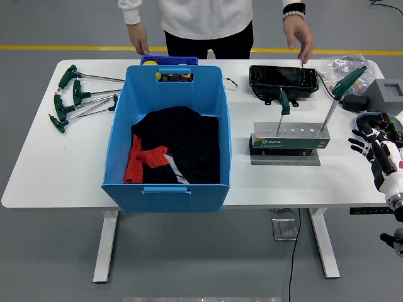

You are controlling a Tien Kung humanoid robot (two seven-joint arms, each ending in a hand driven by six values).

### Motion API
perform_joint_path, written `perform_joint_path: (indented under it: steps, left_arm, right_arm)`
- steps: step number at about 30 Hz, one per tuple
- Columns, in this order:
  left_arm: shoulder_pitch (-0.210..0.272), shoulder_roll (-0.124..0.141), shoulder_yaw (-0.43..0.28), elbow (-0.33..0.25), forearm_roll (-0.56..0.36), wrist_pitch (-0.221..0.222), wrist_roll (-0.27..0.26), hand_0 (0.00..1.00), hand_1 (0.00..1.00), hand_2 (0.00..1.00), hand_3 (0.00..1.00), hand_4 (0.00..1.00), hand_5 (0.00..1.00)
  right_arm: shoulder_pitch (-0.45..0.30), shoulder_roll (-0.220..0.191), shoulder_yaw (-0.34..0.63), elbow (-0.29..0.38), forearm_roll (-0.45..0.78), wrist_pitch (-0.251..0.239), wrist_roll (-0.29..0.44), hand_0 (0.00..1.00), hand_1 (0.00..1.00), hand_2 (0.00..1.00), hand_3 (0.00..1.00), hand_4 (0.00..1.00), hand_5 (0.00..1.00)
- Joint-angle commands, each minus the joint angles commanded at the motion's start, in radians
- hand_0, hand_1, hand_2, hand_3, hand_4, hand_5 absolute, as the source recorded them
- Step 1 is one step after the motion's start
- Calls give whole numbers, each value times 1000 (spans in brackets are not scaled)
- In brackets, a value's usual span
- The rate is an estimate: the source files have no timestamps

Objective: Lift tool from toolbox,place it in box,lift tool from toolbox,place it in box

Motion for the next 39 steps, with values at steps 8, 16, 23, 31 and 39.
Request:
perform_joint_path:
  steps: [8, 16, 23, 31, 39]
  left_arm:
    - [-10, -3, -41, -5, 47, 33, -3, 798, 845, 880, 808, 745, 654]
    - [-18, -3, -55, -11, 56, 56, -14, 785, 835, 870, 807, 771, 676]
    - [-23, 0, -54, -15, 62, 61, -17, 782, 829, 864, 809, 776, 683]
    - [-25, 1, -52, -16, 66, 65, -17, 778, 827, 860, 802, 777, 684]
    - [-25, 3, -49, -17, 67, 70, -16, 775, 821, 855, 798, 778, 685]
  right_arm:
    - [0, 0, 2, -1, 0, 0, 0, 789, 701, 776, 779, 998, 827]
    - [3, 0, 7, 0, -1, -1, 0, 789, 701, 776, 779, 998, 827]
    - [5, -1, 11, -1, -1, -2, -1, 789, 701, 777, 779, 998, 827]
    - [8, -1, 26, 2, 2, -54, 18, 788, 701, 777, 787, 998, 827]
    - [20, -24, 49, 0, -256, -186, 52, 803, 777, 876, 898, 998, 687]
